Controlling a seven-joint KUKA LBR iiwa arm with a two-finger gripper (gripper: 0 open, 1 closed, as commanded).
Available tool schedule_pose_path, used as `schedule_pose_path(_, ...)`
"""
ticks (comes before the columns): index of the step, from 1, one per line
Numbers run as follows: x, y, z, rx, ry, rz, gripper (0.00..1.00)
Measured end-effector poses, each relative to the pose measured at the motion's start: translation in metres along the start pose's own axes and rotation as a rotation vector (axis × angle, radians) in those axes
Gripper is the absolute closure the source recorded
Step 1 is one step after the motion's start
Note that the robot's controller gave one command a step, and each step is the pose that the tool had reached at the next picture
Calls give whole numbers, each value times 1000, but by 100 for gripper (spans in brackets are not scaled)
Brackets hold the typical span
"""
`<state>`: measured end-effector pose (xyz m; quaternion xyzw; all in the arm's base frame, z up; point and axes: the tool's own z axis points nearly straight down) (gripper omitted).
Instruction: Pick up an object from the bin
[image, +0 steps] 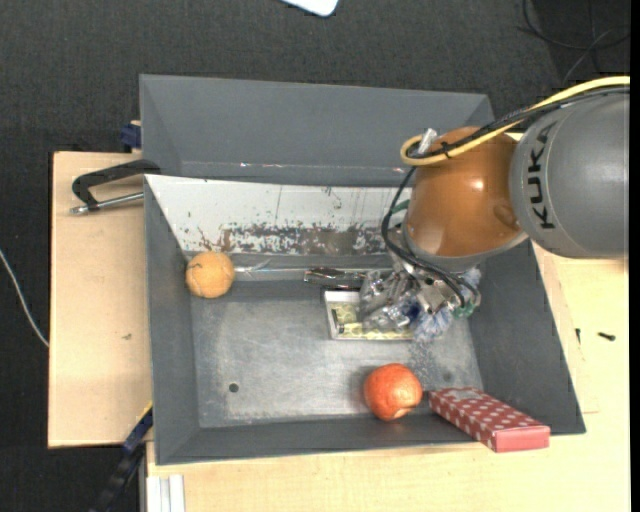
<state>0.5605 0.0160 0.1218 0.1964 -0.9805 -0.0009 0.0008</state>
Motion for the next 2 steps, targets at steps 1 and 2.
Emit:
schedule_pose_path(1,0,-1,-60,1,-2,-6,100)
schedule_pose_path(2,3,8,-81,-1,4,-72,100)
